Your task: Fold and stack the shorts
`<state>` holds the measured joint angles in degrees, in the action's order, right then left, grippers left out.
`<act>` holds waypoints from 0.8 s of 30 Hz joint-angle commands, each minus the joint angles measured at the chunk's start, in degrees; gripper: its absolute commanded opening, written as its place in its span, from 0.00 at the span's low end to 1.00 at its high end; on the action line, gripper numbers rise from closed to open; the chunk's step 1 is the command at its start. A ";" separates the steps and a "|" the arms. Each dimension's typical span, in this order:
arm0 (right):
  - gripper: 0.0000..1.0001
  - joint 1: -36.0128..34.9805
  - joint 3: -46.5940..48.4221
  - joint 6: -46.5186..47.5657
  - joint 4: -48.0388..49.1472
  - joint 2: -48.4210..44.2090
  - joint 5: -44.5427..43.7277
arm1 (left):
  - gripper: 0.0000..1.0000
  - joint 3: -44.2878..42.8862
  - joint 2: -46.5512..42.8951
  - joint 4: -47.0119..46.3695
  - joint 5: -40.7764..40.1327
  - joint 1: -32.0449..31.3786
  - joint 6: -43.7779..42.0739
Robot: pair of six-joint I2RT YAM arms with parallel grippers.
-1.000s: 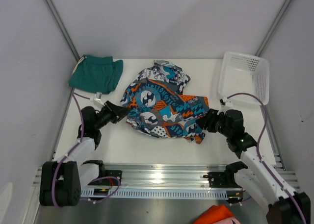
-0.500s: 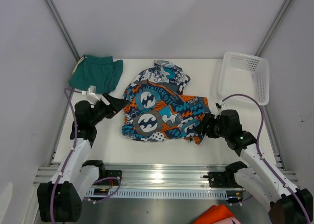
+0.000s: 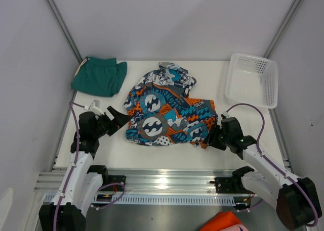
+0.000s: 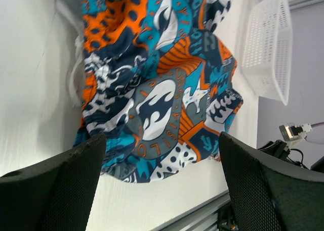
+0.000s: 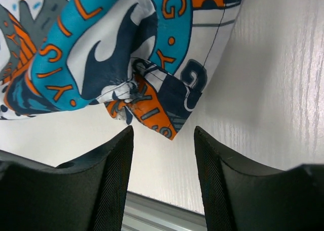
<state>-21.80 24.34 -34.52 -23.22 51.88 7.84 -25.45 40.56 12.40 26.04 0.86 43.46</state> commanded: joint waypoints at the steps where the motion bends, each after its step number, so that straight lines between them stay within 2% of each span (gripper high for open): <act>1: 0.54 -0.70 -0.17 -1.25 3.01 1.90 -1.77 | 0.93 1.28 -1.53 4.37 -0.99 -0.25 -0.75; 7: 0.53 -1.49 -0.61 -1.95 8.01 9.20 -1.68 | 0.93 2.25 -1.80 7.55 -3.54 -0.25 -0.57; 10: 0.35 -1.49 -0.43 -2.39 9.60 9.82 -2.99 | 0.92 2.43 -1.45 7.55 -3.72 -0.25 -0.05; 11: 0.17 -1.40 -0.08 -2.48 9.43 9.65 -3.44 | 0.89 2.34 -1.44 8.16 -4.07 -0.25 -0.04; 14: 0.00 -0.79 0.79 -2.83 7.68 7.72 -5.63 | 0.84 2.69 -1.88 8.43 -5.21 -1.03 0.74; 19: 0.00 2.29 2.38 -1.78 5.30 4.73 -7.31 | 0.74 4.97 -3.38 6.59 -5.39 -4.55 3.20; 22: 0.00 3.26 4.05 -0.55 3.10 4.55 -7.84 | 0.60 6.55 -2.94 4.47 -5.91 -8.15 5.04; 23: 0.00 3.34 4.31 -0.28 1.96 4.11 -10.10 | 0.49 6.56 -2.76 4.38 -6.44 -9.29 5.66; 24: 0.00 3.61 4.23 -0.19 1.61 3.67 -10.73 | 0.45 6.64 -2.59 4.30 -7.14 -11.39 6.19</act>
<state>-18.79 26.13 -35.97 -19.42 57.17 0.93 -19.22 37.98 19.42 20.49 -6.85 46.96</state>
